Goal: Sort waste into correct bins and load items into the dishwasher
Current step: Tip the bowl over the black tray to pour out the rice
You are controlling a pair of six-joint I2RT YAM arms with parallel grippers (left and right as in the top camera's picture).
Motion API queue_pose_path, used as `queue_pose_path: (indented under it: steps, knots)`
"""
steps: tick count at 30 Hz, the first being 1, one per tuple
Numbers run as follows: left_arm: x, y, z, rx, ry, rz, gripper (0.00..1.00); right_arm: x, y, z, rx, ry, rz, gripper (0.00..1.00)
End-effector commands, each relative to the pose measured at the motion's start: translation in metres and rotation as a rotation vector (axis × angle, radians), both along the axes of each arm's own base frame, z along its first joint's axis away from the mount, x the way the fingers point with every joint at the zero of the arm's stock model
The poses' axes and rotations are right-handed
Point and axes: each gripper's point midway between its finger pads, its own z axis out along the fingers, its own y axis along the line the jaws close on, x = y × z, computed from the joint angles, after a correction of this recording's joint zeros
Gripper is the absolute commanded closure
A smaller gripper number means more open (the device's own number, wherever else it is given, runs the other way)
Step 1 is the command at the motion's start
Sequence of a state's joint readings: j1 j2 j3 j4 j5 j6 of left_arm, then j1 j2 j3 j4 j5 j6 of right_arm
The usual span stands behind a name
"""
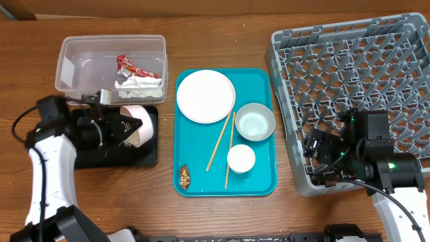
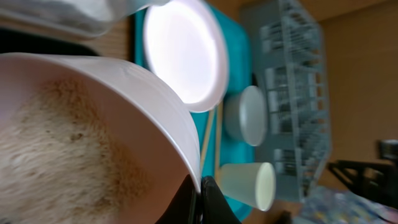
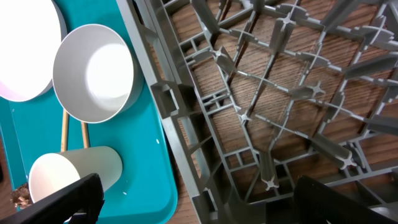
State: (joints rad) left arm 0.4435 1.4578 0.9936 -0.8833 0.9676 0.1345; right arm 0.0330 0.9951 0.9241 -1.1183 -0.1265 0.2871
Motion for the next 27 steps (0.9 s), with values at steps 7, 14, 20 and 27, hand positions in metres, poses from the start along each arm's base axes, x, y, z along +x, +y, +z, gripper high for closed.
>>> queue_pose_path:
  steps: [7, 14, 20, 27]
  knots:
    - [-0.013, 0.005, 0.030, -0.240, -0.247, -0.008, 0.96, 0.006, -0.001, 0.013, -0.002, -0.044, 0.001, 0.00]
    - [-0.014, 0.018, 0.028, -0.235, -0.266, 0.031, 0.96, 0.006, -0.001, 0.013, -0.002, -0.044, 0.001, 0.00]
    - [-0.015, 0.023, 0.030, -0.249, -0.269, 0.053, 0.96, 0.006, -0.001, 0.013, -0.002, -0.044, 0.001, 0.00]
    - [-0.015, 0.026, 0.032, -0.257, -0.278, 0.064, 0.96, 0.006, -0.001, 0.013, -0.002, -0.043, 0.001, 0.00]
